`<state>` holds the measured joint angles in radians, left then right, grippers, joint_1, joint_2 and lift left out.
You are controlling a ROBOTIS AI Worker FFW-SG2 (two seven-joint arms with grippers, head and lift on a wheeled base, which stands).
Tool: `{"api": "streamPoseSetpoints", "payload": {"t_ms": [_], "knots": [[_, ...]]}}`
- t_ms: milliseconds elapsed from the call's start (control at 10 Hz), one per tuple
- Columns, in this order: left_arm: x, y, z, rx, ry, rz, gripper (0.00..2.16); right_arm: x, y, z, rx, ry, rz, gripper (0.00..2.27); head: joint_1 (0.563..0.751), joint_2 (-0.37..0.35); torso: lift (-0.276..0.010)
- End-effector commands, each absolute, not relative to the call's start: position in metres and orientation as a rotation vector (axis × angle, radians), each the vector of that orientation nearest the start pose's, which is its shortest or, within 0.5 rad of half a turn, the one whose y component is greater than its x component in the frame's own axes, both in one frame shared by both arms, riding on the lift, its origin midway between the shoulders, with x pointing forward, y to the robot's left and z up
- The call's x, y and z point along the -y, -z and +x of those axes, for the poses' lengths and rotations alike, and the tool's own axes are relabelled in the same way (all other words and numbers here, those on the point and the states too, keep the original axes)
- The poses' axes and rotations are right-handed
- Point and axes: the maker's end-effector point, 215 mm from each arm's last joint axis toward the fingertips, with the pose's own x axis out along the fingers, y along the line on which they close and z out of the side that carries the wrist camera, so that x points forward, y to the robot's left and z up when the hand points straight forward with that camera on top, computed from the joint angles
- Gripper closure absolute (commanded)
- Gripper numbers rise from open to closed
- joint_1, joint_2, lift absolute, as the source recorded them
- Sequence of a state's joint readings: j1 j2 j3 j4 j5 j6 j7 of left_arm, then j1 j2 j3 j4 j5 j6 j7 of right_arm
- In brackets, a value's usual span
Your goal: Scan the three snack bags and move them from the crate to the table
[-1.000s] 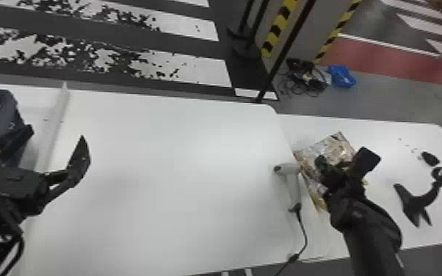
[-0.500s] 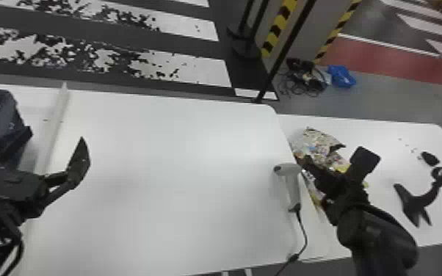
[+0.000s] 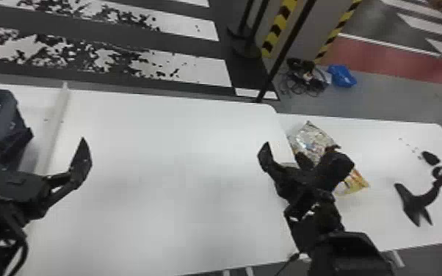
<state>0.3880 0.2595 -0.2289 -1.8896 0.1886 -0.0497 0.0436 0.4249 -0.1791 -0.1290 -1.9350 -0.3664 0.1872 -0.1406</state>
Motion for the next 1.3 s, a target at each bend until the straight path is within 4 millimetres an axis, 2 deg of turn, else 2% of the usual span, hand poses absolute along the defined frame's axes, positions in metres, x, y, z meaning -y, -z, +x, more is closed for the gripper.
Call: {"api": "streamPoseSetpoints", "payload": {"t_ms": [0, 100, 200, 300, 400, 500, 600, 800, 900, 1000, 1100, 1200], "knots": [[-0.149, 0.381, 0.453, -0.083, 0.246, -0.033, 0.03, 0.274, 0.387, 0.454, -0.145, 0.108, 0.093, 0.06, 0.695, -0.246, -0.062], [-0.154, 0.382, 0.449, -0.086, 0.233, -0.033, 0.03, 0.243, 0.384, 0.447, -0.12, 0.086, 0.12, 0.07, 0.695, -0.19, -0.062], [-0.162, 0.385, 0.445, -0.095, 0.214, -0.033, 0.03, 0.215, 0.382, 0.439, -0.104, 0.056, 0.146, 0.08, 0.695, -0.166, -0.062], [-0.177, 0.385, 0.44, -0.1, 0.194, -0.038, 0.03, 0.189, 0.378, 0.431, -0.083, 0.018, 0.132, 0.09, 0.695, -0.115, -0.062], [-0.186, 0.394, 0.434, -0.156, 0.202, -0.035, 0.03, 0.18, 0.378, 0.426, -0.081, 0.002, 0.122, 0.09, 0.695, -0.063, -0.062], [-0.196, 0.392, 0.431, -0.186, 0.202, -0.046, 0.06, 0.182, 0.377, 0.427, -0.083, 0.005, 0.115, 0.09, 0.695, -0.016, -0.062], [-0.21, 0.375, 0.431, -0.155, 0.183, -0.037, 0.06, 0.189, 0.378, 0.428, -0.09, 0.014, 0.108, 0.09, 0.695, -0.001, -0.062], [-0.261, 0.345, 0.441, -0.103, 0.106, -0.061, 0.06, 0.201, 0.38, 0.426, -0.095, 0.03, 0.097, 0.09, 0.695, 0.031, -0.062], [-0.28, 0.345, 0.447, -0.157, 0.076, -0.051, 0.06, 0.204, 0.382, 0.424, -0.1, 0.034, 0.095, 0.09, 0.695, 0.059, -0.062], [-0.292, 0.332, 0.456, -0.157, 0.061, -0.048, 0.06, 0.205, 0.387, 0.421, -0.109, 0.036, 0.092, 0.09, 0.695, 0.072, -0.062], [-0.306, 0.334, 0.468, -0.215, 0.043, -0.047, 0.06, 0.206, 0.394, 0.418, -0.121, 0.033, 0.086, 0.09, 0.695, 0.097, -0.062], [-0.317, 0.346, 0.481, -0.31, 0.02, -0.044, 0.09, 0.205, 0.4, 0.416, -0.131, 0.029, 0.08, 0.09, 0.695, 0.113, -0.062]]}}
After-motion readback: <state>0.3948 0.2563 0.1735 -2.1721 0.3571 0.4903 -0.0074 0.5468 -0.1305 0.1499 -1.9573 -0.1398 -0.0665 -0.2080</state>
